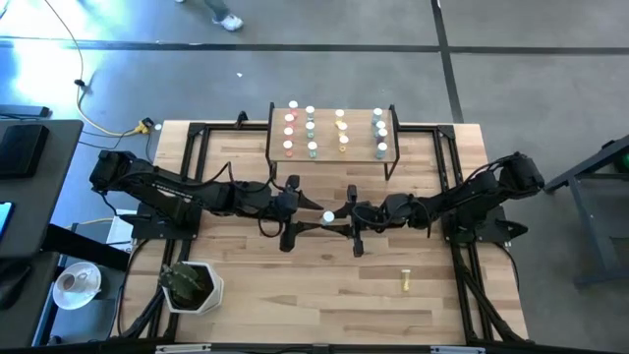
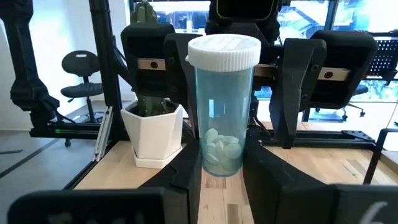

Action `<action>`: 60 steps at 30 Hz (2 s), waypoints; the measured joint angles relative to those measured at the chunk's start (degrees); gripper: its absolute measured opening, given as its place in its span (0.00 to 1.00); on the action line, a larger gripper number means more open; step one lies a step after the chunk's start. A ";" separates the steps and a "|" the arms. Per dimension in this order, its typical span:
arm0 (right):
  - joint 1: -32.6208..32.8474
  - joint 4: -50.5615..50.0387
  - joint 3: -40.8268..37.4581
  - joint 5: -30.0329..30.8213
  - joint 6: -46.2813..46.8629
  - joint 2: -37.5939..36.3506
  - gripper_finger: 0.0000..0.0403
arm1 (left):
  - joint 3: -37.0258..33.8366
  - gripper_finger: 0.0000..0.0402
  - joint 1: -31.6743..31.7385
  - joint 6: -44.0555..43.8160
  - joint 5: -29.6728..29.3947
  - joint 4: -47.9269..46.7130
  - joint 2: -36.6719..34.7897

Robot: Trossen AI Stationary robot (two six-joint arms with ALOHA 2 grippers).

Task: Pick and place medicine bottles onto shelf by color
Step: Put the light blue medicine bottle on the shelf

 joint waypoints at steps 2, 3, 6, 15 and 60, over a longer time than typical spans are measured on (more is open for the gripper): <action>-0.16 -0.48 0.03 -0.01 0.58 0.00 0.20 | 0.00 0.50 0.04 0.34 0.77 0.00 0.02; -0.16 -0.79 0.07 -0.01 0.84 0.00 0.20 | 0.00 0.50 0.04 0.30 0.98 0.10 0.04; -0.25 -1.26 0.17 0.50 0.84 0.11 0.20 | 0.04 0.50 0.04 -0.30 1.08 1.41 0.12; -0.73 -0.18 0.17 0.39 0.74 0.11 0.20 | 0.04 0.50 0.04 -0.76 1.11 2.48 0.13; -1.56 -1.47 0.02 -1.47 2.13 0.02 0.21 | 0.04 0.22 2.23 2.23 5.89 4.98 3.08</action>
